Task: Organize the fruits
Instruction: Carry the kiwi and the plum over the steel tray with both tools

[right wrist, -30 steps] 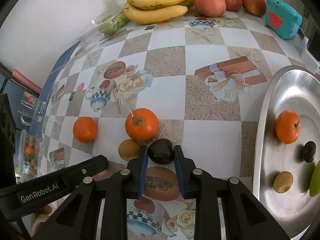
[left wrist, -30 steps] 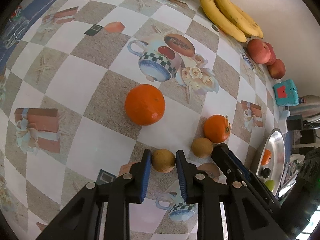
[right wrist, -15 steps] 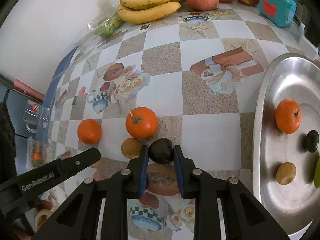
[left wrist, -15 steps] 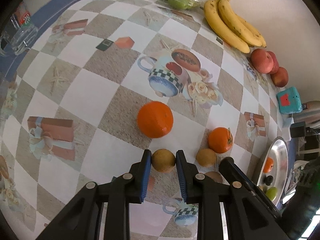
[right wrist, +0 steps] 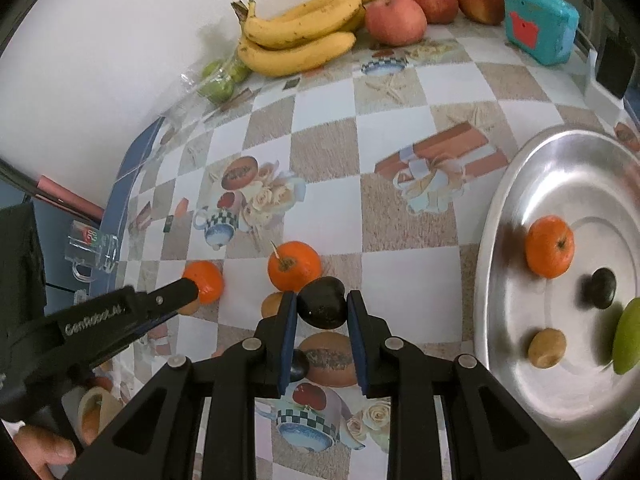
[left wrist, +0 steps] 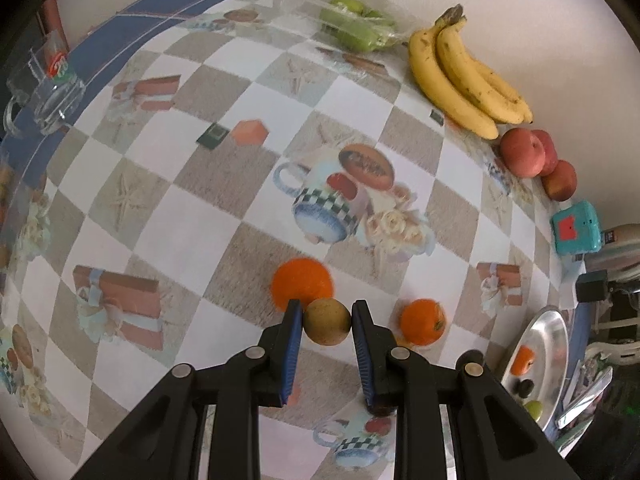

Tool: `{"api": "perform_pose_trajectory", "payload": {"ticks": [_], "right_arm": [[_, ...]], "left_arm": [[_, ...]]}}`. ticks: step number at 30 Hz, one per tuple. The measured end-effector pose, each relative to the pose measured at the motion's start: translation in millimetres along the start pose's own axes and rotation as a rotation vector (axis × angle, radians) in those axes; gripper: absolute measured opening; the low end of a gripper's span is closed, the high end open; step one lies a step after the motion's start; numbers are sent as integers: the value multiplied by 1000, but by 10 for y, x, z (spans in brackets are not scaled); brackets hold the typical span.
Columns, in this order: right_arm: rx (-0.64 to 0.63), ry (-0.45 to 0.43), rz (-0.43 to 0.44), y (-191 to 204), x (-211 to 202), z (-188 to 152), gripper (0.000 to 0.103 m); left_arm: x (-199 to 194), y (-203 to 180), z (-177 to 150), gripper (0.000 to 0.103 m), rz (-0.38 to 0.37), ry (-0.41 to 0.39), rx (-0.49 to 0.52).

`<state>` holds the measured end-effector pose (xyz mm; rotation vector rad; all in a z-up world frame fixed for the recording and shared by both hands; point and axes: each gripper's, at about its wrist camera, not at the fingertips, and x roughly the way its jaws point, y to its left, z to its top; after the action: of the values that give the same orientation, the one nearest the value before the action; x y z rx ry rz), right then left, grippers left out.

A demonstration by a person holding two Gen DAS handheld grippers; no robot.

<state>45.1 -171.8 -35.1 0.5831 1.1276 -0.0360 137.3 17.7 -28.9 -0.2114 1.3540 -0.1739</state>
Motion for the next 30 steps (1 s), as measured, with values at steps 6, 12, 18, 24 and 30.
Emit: {"api": "perform_pose_trajectory", "payload": {"ticks": [6,12,18,24,30], "right_arm": [[5,-22,-13,-31,-89,31,26],[17,-26,-22,-83,-114,38,26],[27,-47,-52,-143,-195,37,26],[60,-85,-72,-283,-365,48,26],[84,-120,-125,-464,-549,48,26]], "left_arm": [[-37,-152,75,27,1,-28,8],[-1,-202,27,27,8,-34,28],[-9,-229,-21,27,7,-41,37],[-64,-358,-103,27,-4,-54,77],[-159,-643,-256,27,-34,-66,163]]}}
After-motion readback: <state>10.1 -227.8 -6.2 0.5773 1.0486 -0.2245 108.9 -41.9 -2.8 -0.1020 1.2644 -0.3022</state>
